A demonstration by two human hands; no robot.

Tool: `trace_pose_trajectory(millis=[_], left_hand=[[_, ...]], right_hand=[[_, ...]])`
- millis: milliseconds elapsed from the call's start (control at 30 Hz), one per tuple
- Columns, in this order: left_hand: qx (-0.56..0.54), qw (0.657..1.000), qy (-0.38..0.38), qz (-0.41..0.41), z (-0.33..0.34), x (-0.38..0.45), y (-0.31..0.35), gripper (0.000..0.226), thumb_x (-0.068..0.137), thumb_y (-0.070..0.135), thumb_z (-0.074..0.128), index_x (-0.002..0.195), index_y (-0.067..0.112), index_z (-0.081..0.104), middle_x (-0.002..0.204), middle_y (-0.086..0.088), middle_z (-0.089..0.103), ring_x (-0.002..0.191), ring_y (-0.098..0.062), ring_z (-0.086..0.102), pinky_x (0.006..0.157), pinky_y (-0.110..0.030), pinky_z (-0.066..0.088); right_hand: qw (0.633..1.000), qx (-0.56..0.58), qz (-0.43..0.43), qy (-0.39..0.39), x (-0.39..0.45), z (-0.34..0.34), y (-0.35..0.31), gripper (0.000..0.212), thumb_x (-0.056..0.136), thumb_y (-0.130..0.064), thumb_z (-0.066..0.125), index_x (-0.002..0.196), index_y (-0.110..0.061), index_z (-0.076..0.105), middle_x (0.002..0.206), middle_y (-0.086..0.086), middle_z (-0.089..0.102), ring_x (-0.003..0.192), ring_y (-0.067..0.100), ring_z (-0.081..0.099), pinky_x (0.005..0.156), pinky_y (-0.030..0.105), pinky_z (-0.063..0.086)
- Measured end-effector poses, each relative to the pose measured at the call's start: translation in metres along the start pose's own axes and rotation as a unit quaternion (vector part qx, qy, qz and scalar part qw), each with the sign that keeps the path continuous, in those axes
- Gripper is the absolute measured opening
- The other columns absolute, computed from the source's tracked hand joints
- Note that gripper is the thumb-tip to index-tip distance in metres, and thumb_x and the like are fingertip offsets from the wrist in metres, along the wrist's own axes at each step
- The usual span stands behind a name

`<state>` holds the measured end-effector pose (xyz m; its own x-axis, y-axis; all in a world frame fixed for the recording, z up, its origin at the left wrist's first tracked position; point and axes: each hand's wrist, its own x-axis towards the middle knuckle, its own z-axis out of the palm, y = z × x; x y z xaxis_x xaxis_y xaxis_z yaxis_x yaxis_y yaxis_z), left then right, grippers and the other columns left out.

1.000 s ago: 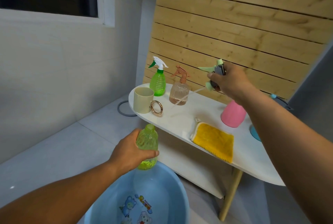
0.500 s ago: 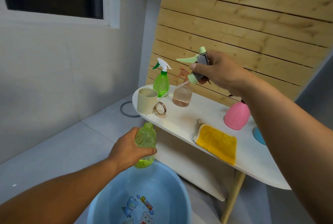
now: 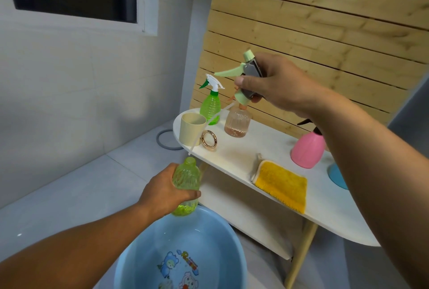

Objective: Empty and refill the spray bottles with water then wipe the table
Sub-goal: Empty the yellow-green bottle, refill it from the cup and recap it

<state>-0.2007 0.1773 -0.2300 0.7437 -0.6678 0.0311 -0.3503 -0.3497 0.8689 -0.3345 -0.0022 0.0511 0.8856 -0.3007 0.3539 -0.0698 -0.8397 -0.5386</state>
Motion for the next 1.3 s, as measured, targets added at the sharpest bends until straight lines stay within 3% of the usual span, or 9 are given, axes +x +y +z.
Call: trace_pose_trajectory(millis=[200,400,500,600,800,933,1033,1200,1300], left_hand=[[-0.013,1.000,-0.001,0.001,-0.001,-0.001,0.002,0.070,0.060,0.056,0.096,0.117,0.037,0.059,0.108,0.013,0.070,0.100,-0.012,0.069,0.088,-0.041,0.061],[-0.014,1.000,-0.003,0.011,0.000,-0.001,0.008,0.066,0.059,0.056,0.095,0.111,0.037,0.059,0.105,0.015,0.070,0.098,-0.012,0.068,0.085,-0.039,0.061],[-0.024,0.999,-0.003,0.025,0.001,-0.004,0.012,0.068,0.058,0.057,0.094,0.112,0.037,0.059,0.105,0.015,0.069,0.098,-0.010,0.068,0.082,-0.035,0.060],[-0.041,0.999,0.001,0.035,0.001,-0.006,0.017,0.069,0.054,0.061,0.092,0.111,0.038,0.061,0.103,0.015,0.071,0.095,-0.007,0.069,0.080,-0.032,0.060],[-0.047,0.997,0.003,0.053,0.000,-0.010,0.027,0.070,0.050,0.063,0.089,0.111,0.042,0.063,0.100,0.019,0.072,0.091,-0.001,0.070,0.080,-0.033,0.061],[-0.051,0.997,-0.012,0.052,-0.001,-0.011,0.028,0.071,0.050,0.064,0.089,0.112,0.042,0.063,0.100,0.024,0.072,0.092,0.002,0.069,0.079,-0.028,0.059],[-0.043,0.997,-0.016,0.054,-0.002,-0.012,0.028,0.075,0.050,0.064,0.091,0.117,0.045,0.062,0.099,0.025,0.072,0.093,0.001,0.069,0.077,-0.024,0.057],[-0.049,0.996,-0.041,0.061,-0.002,-0.017,0.027,0.063,0.061,0.045,0.098,0.113,0.047,0.063,0.101,0.036,0.067,0.095,0.011,0.065,0.070,-0.010,0.049],[-0.062,0.996,-0.051,0.050,-0.001,-0.017,0.024,0.060,0.064,0.036,0.099,0.114,0.040,0.066,0.102,0.033,0.070,0.094,0.010,0.066,0.067,-0.006,0.050]], right_hand=[[0.999,-0.017,-0.012,-0.024,-0.002,0.009,-0.006,0.015,0.094,-0.032,0.072,0.090,-0.022,0.061,0.083,0.002,0.073,0.070,0.013,0.068,0.072,0.040,0.060],[0.995,-0.038,-0.016,-0.096,-0.004,0.036,-0.008,0.016,0.093,-0.034,0.073,0.085,-0.028,0.061,0.073,-0.010,0.069,0.065,0.002,0.066,0.059,0.021,0.050],[0.991,-0.026,-0.001,-0.134,-0.005,0.057,-0.005,0.015,0.090,-0.035,0.076,0.087,-0.025,0.065,0.077,-0.007,0.071,0.069,0.007,0.069,0.061,0.025,0.054],[0.985,-0.038,0.005,-0.166,-0.006,0.078,0.002,0.017,0.089,-0.035,0.078,0.091,-0.023,0.066,0.085,-0.001,0.072,0.080,0.017,0.071,0.074,0.039,0.060],[0.977,-0.070,-0.004,-0.202,-0.013,0.103,0.014,0.025,0.085,-0.032,0.081,0.076,-0.024,0.060,0.069,-0.009,0.054,0.061,0.008,0.048,0.058,0.028,0.037],[0.973,-0.059,-0.003,-0.222,-0.013,0.103,0.017,0.024,0.078,-0.020,0.087,0.088,-0.016,0.066,0.079,-0.002,0.064,0.069,0.014,0.057,0.066,0.034,0.048],[0.968,-0.062,-0.011,-0.243,-0.013,0.104,0.018,0.026,0.076,-0.015,0.088,0.091,-0.021,0.068,0.088,-0.001,0.070,0.079,0.020,0.066,0.073,0.036,0.055],[0.963,-0.075,-0.011,-0.258,-0.011,0.101,0.026,0.029,0.077,-0.016,0.088,0.077,-0.030,0.062,0.076,-0.013,0.064,0.068,0.003,0.057,0.066,0.026,0.048],[0.959,-0.092,-0.025,-0.268,-0.014,0.105,0.030,0.026,0.077,-0.015,0.087,0.076,-0.025,0.063,0.073,-0.010,0.064,0.068,0.009,0.059,0.065,0.033,0.050]])
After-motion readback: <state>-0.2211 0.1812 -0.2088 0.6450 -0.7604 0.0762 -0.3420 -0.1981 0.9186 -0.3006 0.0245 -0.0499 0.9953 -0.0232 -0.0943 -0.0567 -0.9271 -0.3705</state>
